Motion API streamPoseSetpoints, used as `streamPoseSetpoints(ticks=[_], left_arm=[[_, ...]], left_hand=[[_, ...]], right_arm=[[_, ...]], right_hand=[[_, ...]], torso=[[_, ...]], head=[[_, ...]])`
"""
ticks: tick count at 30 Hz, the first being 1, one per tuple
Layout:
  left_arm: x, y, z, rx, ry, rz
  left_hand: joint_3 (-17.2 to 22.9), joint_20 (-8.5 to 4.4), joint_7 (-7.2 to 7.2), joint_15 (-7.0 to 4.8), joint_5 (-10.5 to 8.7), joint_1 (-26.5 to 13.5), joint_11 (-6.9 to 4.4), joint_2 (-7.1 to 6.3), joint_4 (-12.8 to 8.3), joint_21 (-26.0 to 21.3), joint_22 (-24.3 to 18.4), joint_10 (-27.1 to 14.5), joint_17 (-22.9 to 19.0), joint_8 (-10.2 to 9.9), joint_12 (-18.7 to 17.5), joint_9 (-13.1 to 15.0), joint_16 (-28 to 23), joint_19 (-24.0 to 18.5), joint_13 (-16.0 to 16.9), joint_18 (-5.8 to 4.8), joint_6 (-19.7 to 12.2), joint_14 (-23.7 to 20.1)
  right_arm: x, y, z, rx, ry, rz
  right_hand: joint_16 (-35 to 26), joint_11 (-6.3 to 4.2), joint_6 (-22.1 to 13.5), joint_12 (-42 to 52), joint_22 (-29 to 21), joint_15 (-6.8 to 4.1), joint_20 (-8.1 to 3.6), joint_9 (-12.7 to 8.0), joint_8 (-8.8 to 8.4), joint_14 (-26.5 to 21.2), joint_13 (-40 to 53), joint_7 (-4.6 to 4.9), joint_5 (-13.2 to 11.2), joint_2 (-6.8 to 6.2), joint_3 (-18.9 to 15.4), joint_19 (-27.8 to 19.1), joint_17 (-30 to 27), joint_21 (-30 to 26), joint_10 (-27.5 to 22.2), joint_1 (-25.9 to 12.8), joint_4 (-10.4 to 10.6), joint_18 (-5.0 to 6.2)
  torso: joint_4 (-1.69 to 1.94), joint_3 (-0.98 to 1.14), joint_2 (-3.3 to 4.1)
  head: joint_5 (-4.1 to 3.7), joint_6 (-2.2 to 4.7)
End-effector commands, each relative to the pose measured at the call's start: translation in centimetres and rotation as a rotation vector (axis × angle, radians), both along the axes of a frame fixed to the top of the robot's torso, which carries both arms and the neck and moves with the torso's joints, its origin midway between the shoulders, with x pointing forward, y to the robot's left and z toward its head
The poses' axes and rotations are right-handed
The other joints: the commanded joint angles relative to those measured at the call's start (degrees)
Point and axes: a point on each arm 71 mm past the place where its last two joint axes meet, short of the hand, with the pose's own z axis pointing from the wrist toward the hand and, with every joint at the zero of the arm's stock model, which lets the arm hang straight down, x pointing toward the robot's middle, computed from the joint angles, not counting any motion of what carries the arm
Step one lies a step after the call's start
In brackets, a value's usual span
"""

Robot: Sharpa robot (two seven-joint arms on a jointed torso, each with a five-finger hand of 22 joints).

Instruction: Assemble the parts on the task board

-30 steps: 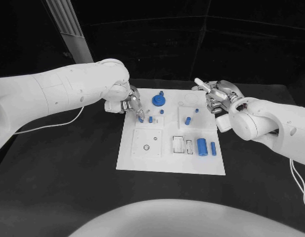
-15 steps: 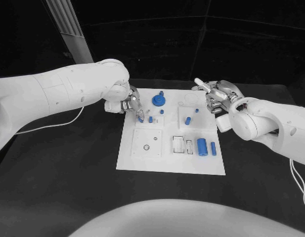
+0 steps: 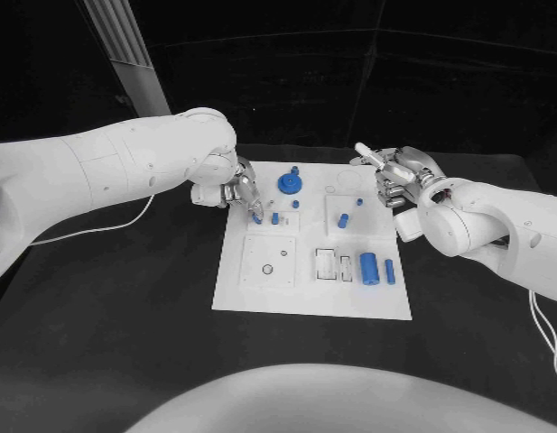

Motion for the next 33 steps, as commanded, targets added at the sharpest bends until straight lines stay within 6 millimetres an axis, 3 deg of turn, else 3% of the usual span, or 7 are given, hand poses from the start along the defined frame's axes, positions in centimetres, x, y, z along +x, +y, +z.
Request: streamPoseSetpoints(ticks=[1, 12, 18, 23, 29, 32, 33], left_arm=[[-0.12, -0.29, -0.15, -0.009, 0.009, -0.016], [-0.19, -0.38, -0.23, -0.001, 0.017, -0.02], [-0.23, -0.39, -0.28, 0.007, 0.022, -0.019], [-0.22, -0.35, -0.29, 0.018, 0.018, -0.018], [-0.14, -0.2, -0.25, 0.039, -0.003, -0.021], [-0.1, -0.11, -0.22, 0.038, -0.015, -0.02], [-0.1, -0.07, -0.2, 0.036, -0.02, -0.019]], left_hand=[[-0.6, -0.11, -1.63, -0.02, -0.42, -0.2, 0.0, 0.28, 0.0, 0.2, 15.1, 5.8, 15.1, -0.4, 0.1, 0.1, 0.2, 5.8, 15.1, -0.37, 1.8, 6.0], [-4.5, 0.01, -1.61, 0.19, -1.19, -1.4, 0.15, -0.37, 1.6, -0.1, 14.9, 5.8, 15.1, -1.4, 0.1, 0.5, 0.2, 5.5, 15.1, -0.26, 1.5, 6.0], [-9.7, 0.07, -1.49, 0.32, -5.52, -2.2, 0.29, -0.15, 4.5, -0.4, 14.8, 5.8, 15.1, -2.4, 0.1, 0.7, 0.2, 5.1, 15.1, -0.14, 1.5, 6.0], [-12.1, 0.11, -1.33, 0.38, -5.76, -2.6, 0.36, -0.61, 5.5, -0.4, 14.8, 5.8, 15.1, -2.8, 0.1, 0.8, 0.2, 5.0, 15.1, -0.13, 1.6, 6.0], [-17.4, 0.27, -0.98, 0.62, -5.75, -4.9, 0.65, -2.56, 7.9, -0.2, 14.8, 5.8, 15.1, -3.4, 0.1, 0.9, 0.2, 5.2, 15.1, -0.19, 2.0, 6.0], [-21.6, 0.41, -0.85, 0.77, -5.64, -7.5, 0.76, -4.08, 10.0, -0.1, 14.9, 5.8, 15.1, -3.7, 0.1, 1.0, 0.2, 5.4, 15.1, -0.26, 2.2, 6.0], [-23.6, 0.47, -0.93, 0.77, -5.51, -8.2, 0.84, -3.93, 10.4, 0.1, 15.0, 5.8, 15.1, -3.9, 0.1, 1.1, 0.2, 5.6, 15.1, -0.31, 2.3, 6.0]], right_arm=[[0.01, 0.02, 0.16, 0.001, -0.009, -0.001], [0.0, 0.03, 0.16, 0.002, -0.006, -0.002], [-0.01, 0.02, 0.15, 0.003, -0.004, -0.003], [-0.01, 0.02, 0.14, 0.003, -0.002, -0.003], [-0.01, 0.03, 0.14, 0.003, -0.002, -0.002], [0.0, 0.03, 0.13, 0.004, -0.002, -0.002], [0.0, 0.03, 0.13, 0.004, -0.002, -0.002]], right_hand=[[0.1, -0.2, 0.2, 0.1, 15.1, -0.26, -0.29, -0.1, 0.23, 6.2, 15.1, 2.48, 0.3, -0.1, 0.3, 5.9, 15.1, 0.2, 6.0, 0.5, 0.1, -0.42], [0.1, -0.22, 0.2, 0.1, 15.1, -0.27, -0.3, -0.1, 0.28, 6.2, 15.1, 2.47, 0.2, -0.1, 0.3, 5.9, 15.1, 0.2, 6.0, 0.5, 0.2, -0.42], [0.1, -0.22, 0.2, 0.1, 15.1, -0.27, -0.3, -0.1, 0.28, 6.2, 15.1, 2.47, 0.2, -0.1, 0.3, 5.9, 15.1, 0.2, 6.0, 0.5, 0.2, -0.42], [0.1, -0.22, 0.2, 0.1, 15.1, -0.27, -0.3, -0.1, 0.28, 6.2, 15.1, 2.47, 0.2, -0.1, 0.3, 5.9, 15.1, 0.2, 6.0, 0.5, 0.2, -0.42], [0.1, -0.22, 0.2, 0.1, 15.1, -0.27, -0.3, -0.1, 0.28, 6.2, 15.1, 2.47, 0.2, -0.1, 0.3, 5.9, 15.1, 0.2, 6.0, 0.5, 0.2, -0.42], [0.1, -0.22, 0.2, 0.1, 15.1, -0.27, -0.3, -0.1, 0.28, 6.2, 15.1, 2.47, 0.2, -0.1, 0.3, 5.9, 15.1, 0.2, 6.0, 0.5, 0.2, -0.42], [0.1, -0.22, 0.2, 0.1, 15.1, -0.27, -0.3, -0.1, 0.28, 6.2, 15.1, 2.47, 0.2, -0.1, 0.3, 5.9, 15.1, 0.2, 6.0, 0.5, 0.2, -0.42]], torso=[[0.0, 0.0, 0.01], [0.01, 0.02, -0.02], [0.0, 0.0, -0.01], [0.01, -0.02, 0.01], [0.05, -0.01, -0.01], [0.04, -0.01, -0.03], [0.05, -0.01, -0.05]], head=[[-0.08, -0.01], [-0.11, -0.01], [-0.14, -0.01], [-0.18, -0.01], [-0.1, -0.01], [-0.04, -0.01], [-0.06, -0.01]])
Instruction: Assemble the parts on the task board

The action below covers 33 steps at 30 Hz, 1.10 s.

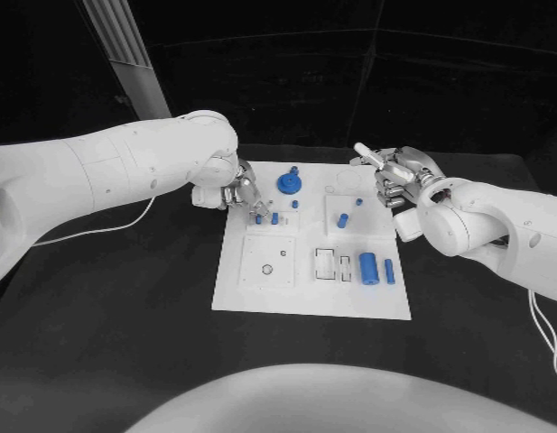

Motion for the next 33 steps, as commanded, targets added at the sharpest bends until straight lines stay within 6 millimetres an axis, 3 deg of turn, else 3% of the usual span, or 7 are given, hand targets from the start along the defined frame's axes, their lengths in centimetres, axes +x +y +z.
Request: streamPoseSetpoints(ticks=[1, 14, 21, 24, 25, 28, 33], left_arm=[[0.1, 0.2, 0.1, 0.012, -0.03, -0.007], [0.2, 0.9, 2.7, -0.156, -0.249, -0.035], [0.6, 0.8, 6.3, -0.49, -0.515, -0.016], [0.6, 0.7, 7.3, -0.633, -0.616, -0.006], [0.6, 0.6, 7.6, -0.678, -0.644, -0.007], [0.4, 0.5, 7.9, -0.785, -0.718, -0.023], [-0.3, 0.0, 7.9, -0.888, -0.841, -0.129]], left_hand=[[-4.5, 0.46, 0.19, 0.35, 0.08, -1.9, 0.6, 0.08, 1.0, 0.4, 15.1, 6.0, 15.1, -0.5, 0.1, 0.2, 0.2, 5.8, 15.1, -0.36, 0.3, 6.1], [-16.0, 0.61, 0.72, 0.59, -8.02, -6.4, 0.88, -1.64, 1.6, 0.3, 15.0, 6.0, 15.1, -0.6, 0.1, 1.5, 0.2, 5.7, 15.1, -0.32, -1.0, 6.1], [-13.9, 1.45, 2.08, 1.73, -6.65, 0.0, 2.21, 2.47, 1.3, 0.0, 14.8, 4.4, 15.1, 0.4, -1.3, 1.3, 0.2, 5.3, 13.8, -0.2, -7.0, 6.1], [-13.6, 1.88, 2.83, 2.26, -1.49, 4.8, 2.85, 3.73, 1.1, -0.2, 14.7, -19.1, 15.1, -0.1, -23.8, -0.5, 0.2, 4.9, -4.2, -0.09, -9.2, 6.1], [-13.2, 2.05, 3.13, 2.51, -0.3, 7.0, 3.18, 4.34, 1.3, -0.7, 14.5, -30.6, 15.1, -0.4, -36.0, -1.5, 0.2, 4.4, -13.5, 0.06, -9.7, 6.1], [-13.1, 2.96, 4.0, 3.71, 1.32, 13.1, 4.8, 4.93, 1.3, -0.2, 14.7, -34.9, 15.1, -2.9, -50.9, -6.7, 0.2, 5.0, -27.1, -0.13, -9.4, 6.1], [-10.8, 4.2, 5.79, 4.95, 0.77, 23.0, 6.51, 5.54, 1.3, 0.5, 15.1, -37.4, 15.1, -9.9, -65.1, -16.5, 0.2, 5.9, -44.3, -0.37, -8.0, 6.1]], right_arm=[[0.0, 0.1, 0.1, 0.003, -0.005, -0.001], [0.1, -0.1, 0.1, 0.002, -0.007, -0.003], [0.1, -0.2, 0.1, 0.002, -0.009, -0.007], [0.1, -0.2, 0.1, 0.001, -0.012, -0.008], [0.1, -0.3, 0.2, 0.0, -0.015, -0.007], [0.1, -0.3, 0.2, -0.001, -0.022, -0.007], [0.1, -0.2, 0.4, -0.006, -0.057, -0.001]], right_hand=[[0.1, -0.22, 0.2, 0.1, 15.1, -0.27, -0.3, -0.1, 0.29, 6.2, 15.1, 2.47, 0.2, -0.1, 0.3, 5.9, 15.1, 0.2, 6.0, 0.5, 0.2, -0.41], [0.1, -0.23, 0.3, 0.1, 15.1, -0.28, -0.31, -0.1, 0.31, 6.2, 15.1, 2.46, 0.3, -0.08, 0.4, 5.9, 15.1, 0.2, 6.0, 0.5, 0.2, -0.41], [0.1, -0.23, 0.3, 0.1, 15.1, -0.28, -0.31, -0.1, 0.31, 6.2, 15.1, 2.46, 0.3, -0.08, 0.4, 5.9, 15.1, 0.2, 6.0, 0.5, 0.2, -0.41], [0.1, -0.23, 0.3, 0.1, 15.1, -0.28, -0.31, -0.1, 0.31, 6.2, 15.1, 2.46, 0.3, -0.08, 0.4, 5.9, 15.1, 0.2, 6.0, 0.5, 0.2, -0.41], [0.1, -0.23, 0.3, 0.1, 15.1, -0.28, -0.31, -0.1, 0.31, 6.2, 15.1, 2.46, 0.3, -0.08, 0.4, 5.9, 15.1, 0.2, 6.0, 0.5, 0.2, -0.41], [0.1, -0.23, 0.3, 0.1, 15.1, -0.28, -0.31, -0.1, 0.31, 6.2, 15.1, 2.46, 0.3, -0.08, 0.4, 5.9, 15.1, 0.2, 6.0, 0.5, 0.1, -0.41], [0.1, -0.21, 0.3, 0.1, 15.1, -0.29, -0.32, -0.3, 0.37, 6.2, 15.1, 2.46, 0.3, -0.25, 0.4, 5.9, 15.1, 0.2, 6.0, 1.0, 0.1, -0.41]], torso=[[0.03, -0.01, -0.03], [0.09, 0.0, -0.06], [-0.03, -0.02, -0.03], [-0.05, 0.0, 0.02], [-0.04, -0.02, 0.02], [0.04, -0.05, 0.01], [0.01, -0.03, 0.06]], head=[[0.08, -0.01], [0.16, -0.01], [0.21, -0.01], [0.2, -0.01], [0.21, -0.01], [-0.15, 0.19], [-0.12, 0.17]])
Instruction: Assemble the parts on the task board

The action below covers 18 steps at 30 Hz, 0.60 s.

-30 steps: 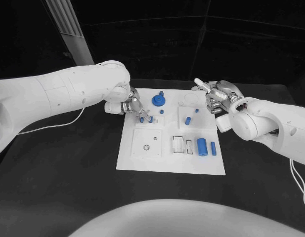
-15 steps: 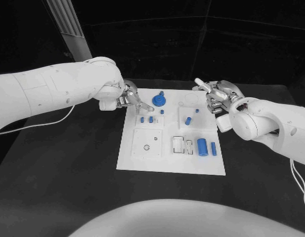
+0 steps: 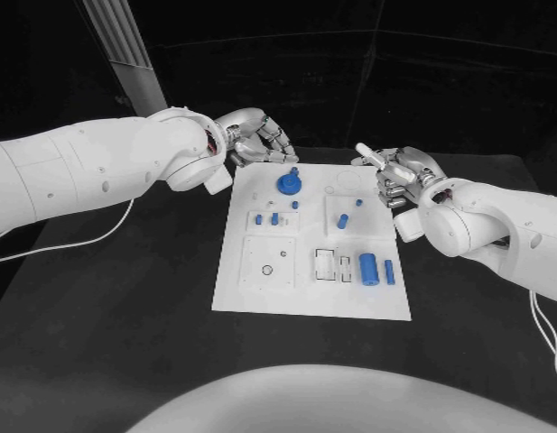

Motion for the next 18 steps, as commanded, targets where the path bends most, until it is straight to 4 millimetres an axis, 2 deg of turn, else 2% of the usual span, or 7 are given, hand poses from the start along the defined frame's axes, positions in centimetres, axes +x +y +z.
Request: streamPoseSetpoints(ticks=[1, 3, 5, 7, 12, 15, 18], left_arm=[[-0.4, -0.7, 1.6, -0.165, -0.25, -0.081], [-0.6, -1.0, 1.4, -0.156, -0.294, -0.117], [-0.8, -1.4, 1.2, -0.127, -0.337, -0.158], [-0.9, -1.9, 0.9, -0.087, -0.372, -0.198], [-1.1, -3.0, 0.0, 0.042, -0.424, -0.285], [-1.1, -3.6, -0.7, 0.143, -0.452, -0.328], [-1.0, -4.0, -1.3, 0.229, -0.471, -0.354]], left_hand=[[0.9, 0.81, 0.31, 0.84, -1.24, 4.1, 0.93, -0.1, 0.1, 0.2, 15.1, -0.3, 15.1, -3.1, -5.3, -4.8, 0.2, 6.0, -8.0, -0.38, 2.0, 6.0], [1.5, 0.9, 0.68, 0.88, -2.64, 6.6, 0.72, -0.39, -0.3, 0.2, 15.1, 0.1, 15.1, -4.3, -6.7, -6.7, 0.2, 6.0, -11.1, -0.38, 2.9, 6.0], [1.9, 0.97, 0.28, 0.71, -3.46, 9.2, 0.69, -1.17, -0.6, 0.2, 15.1, 0.9, 15.1, -5.3, -7.6, -8.4, 0.2, 6.0, -13.8, -0.38, 3.3, 6.0], [1.9, 0.86, -0.09, 0.59, -5.31, 10.7, 0.53, -1.97, -0.7, 0.2, 15.1, 1.3, 15.1, -6.4, -8.5, -10.0, 0.2, 6.0, -16.3, -0.38, 3.4, 6.0], [1.5, 0.88, -1.27, 0.76, -8.62, 13.0, 0.85, -3.26, -1.3, 0.2, 15.1, 1.4, 15.1, -7.8, -9.7, -12.1, 0.2, 6.0, -19.8, -0.38, 3.4, 6.0], [1.7, 1.11, -2.22, 1.07, -11.06, 14.3, 1.27, -3.07, -1.4, 0.2, 15.1, 1.3, 15.1, -9.0, -10.3, -13.5, 0.2, 6.0, -21.9, -0.38, 2.8, 6.0], [2.2, 1.22, -2.29, 1.11, -12.23, 15.1, 1.36, -2.54, -1.3, 0.2, 15.1, 1.6, 15.1, -9.5, -10.5, -14.3, 0.2, 6.0, -23.4, -0.38, 2.9, 6.0]], right_arm=[[0.0, 0.0, 0.5, -0.006, -0.056, 0.005], [0.0, 0.0, 0.6, -0.011, -0.071, 0.009], [0.0, 0.1, 0.6, -0.014, -0.085, 0.013], [0.0, 0.1, 0.7, -0.016, -0.095, 0.016], [0.0, 0.1, 0.8, -0.017, -0.106, 0.021], [0.0, 0.2, 0.8, -0.017, -0.108, 0.023], [-0.1, 0.2, 0.8, -0.017, -0.108, 0.025]], right_hand=[[0.1, -0.22, 0.3, 0.1, 15.1, -0.28, -0.32, -0.2, 0.4, 6.2, 15.1, 2.47, 0.3, -0.24, 0.3, 5.9, 15.1, 0.2, 6.0, 1.1, -0.1, -0.42], [0.1, -0.24, 0.2, 0.1, 15.1, -0.29, -0.33, -0.3, 0.42, 6.2, 15.0, 2.46, 0.3, -0.26, 0.3, 5.9, 15.1, 0.2, 5.9, 1.3, -0.1, -0.42], [0.1, -0.25, 0.2, -0.1, 15.1, -0.3, -0.34, -0.4, 0.43, 6.2, 14.5, 2.45, 0.3, -0.25, 0.3, 5.9, 15.1, 0.2, 5.4, 1.4, -0.1, -0.42], [0.1, -0.26, 0.2, -0.2, 15.1, -0.31, -0.34, -0.4, 0.43, 6.2, 14.5, 2.45, 0.3, -0.25, 0.4, 5.9, 15.1, 0.2, 5.3, 1.5, -0.1, -0.42], [0.1, -0.26, 0.2, -0.2, 15.1, -0.31, -0.34, -0.4, 0.42, 6.2, 14.5, 2.45, 0.3, -0.24, 0.4, 5.9, 15.1, 0.2, 5.3, 1.5, -0.1, -0.42], [0.1, -0.26, 0.2, -0.2, 15.1, -0.31, -0.34, -0.4, 0.42, 6.2, 14.4, 2.45, 0.3, -0.22, 0.4, 5.9, 15.1, 0.2, 5.3, 1.6, -0.1, -0.42], [0.1, -0.26, 0.2, -0.2, 15.1, -0.31, -0.34, -0.4, 0.42, 6.2, 14.4, 2.45, 0.3, -0.22, 0.4, 5.9, 15.1, 0.2, 5.3, 1.6, -0.1, -0.42]], torso=[[0.0, -0.01, 0.08], [-0.02, 0.01, 0.08], [-0.07, 0.0, 0.08], [-0.06, 0.01, 0.1], [-0.12, 0.01, 0.07], [-0.03, 0.02, 0.08], [-0.09, 0.03, 0.09]], head=[[-0.08, 0.12], [0.01, 0.17], [0.06, 0.25], [0.02, 0.42], [0.1, 0.73], [-0.06, 0.77], [-0.04, 0.79]])
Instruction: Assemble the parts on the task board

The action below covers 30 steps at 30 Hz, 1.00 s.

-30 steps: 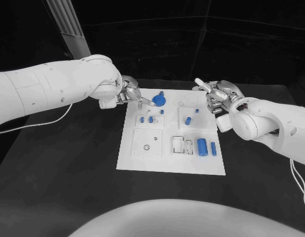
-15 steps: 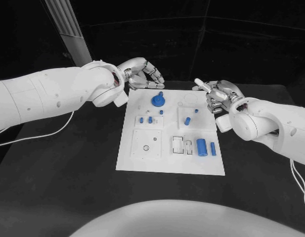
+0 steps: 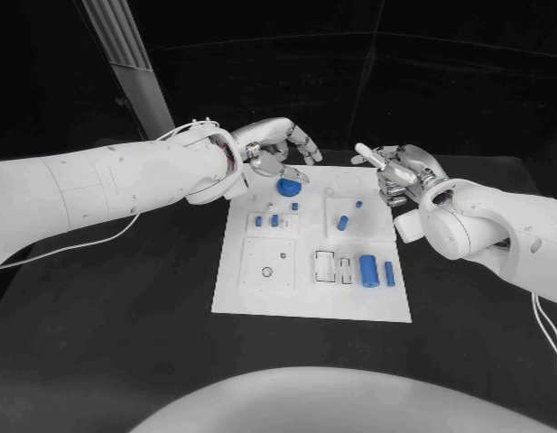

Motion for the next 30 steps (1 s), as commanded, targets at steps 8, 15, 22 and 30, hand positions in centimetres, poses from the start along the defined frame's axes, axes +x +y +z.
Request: streamPoseSetpoints(ticks=[8, 15, 22, 30], left_arm=[[-0.1, -1.4, -2.0, 0.342, -0.154, -0.085], [0.1, -1.7, -2.7, 0.441, -0.206, -0.068], [0.3, -1.7, -3.2, 0.484, -0.21, -0.054], [0.5, -1.8, -3.7, 0.494, -0.208, -0.054]], left_hand=[[0.8, 0.14, -0.2, 0.07, -1.07, 0.8, -0.3, 0.81, 1.2, 0.2, 15.1, 3.5, 15.1, -0.3, -0.8, -2.0, 0.2, 5.9, -4.3, -0.38, 3.0, 6.0], [1.0, -0.06, 0.53, -0.09, -1.23, 1.2, -0.48, 1.17, 1.2, 0.2, 15.1, 3.9, 15.1, -0.6, -1.6, -2.7, 0.2, 5.9, -5.8, -0.38, 3.7, 6.0], [1.2, -0.64, 1.16, -1.11, -1.24, 1.6, -1.01, 1.46, 1.2, 0.2, 15.1, 3.1, 15.1, -1.0, -2.8, -3.5, 0.2, 5.9, -7.4, -0.38, 4.1, 6.0], [2.0, -1.56, 1.22, -1.99, -1.26, 2.8, -1.5, 1.91, 1.2, 0.2, 15.1, 3.2, 15.1, -1.3, -3.4, -4.2, 0.2, 5.9, -8.7, -0.38, 4.6, 6.0]], right_arm=[[0.0, 0.1, 0.3, -0.002, -0.032, 0.008], [0.0, 0.2, 0.3, -0.002, -0.029, 0.011], [0.0, 0.2, 0.3, -0.002, -0.027, 0.012], [0.0, 0.2, 0.2, -0.002, -0.024, 0.014]], right_hand=[[0.1, -0.26, 0.2, -0.1, 15.1, -0.32, -0.34, -0.1, 0.21, 6.2, 14.5, 2.45, 0.3, 0.07, 0.4, 5.9, 15.1, 0.2, 5.4, 0.6, -0.1, -0.41], [0.1, -0.26, 0.2, -0.1, 15.1, -0.32, -0.34, -0.1, 0.21, 6.2, 14.5, 2.45, 0.3, 0.07, 0.4, 5.9, 15.1, 0.2, 5.4, 0.6, -0.1, -0.41], [0.1, -0.26, 0.2, -0.1, 15.1, -0.32, -0.34, -0.1, 0.21, 6.2, 14.5, 2.45, 0.3, 0.07, 0.4, 5.9, 15.1, 0.2, 5.4, 0.6, -0.1, -0.41], [0.1, -0.27, 0.1, -0.1, 15.1, -0.32, -0.35, -0.1, 0.2, 6.2, 14.6, 2.45, 0.3, 0.13, 0.4, 5.9, 15.1, 0.2, 5.5, 0.6, -0.1, -0.41]], torso=[[0.09, -0.01, -0.08], [0.06, -0.02, -0.05], [0.06, 0.0, -0.04], [0.05, -0.01, -0.06]], head=[[-0.33, 0.24], [-0.37, 0.82], [-0.36, 1.63], [-0.37, 1.68]])
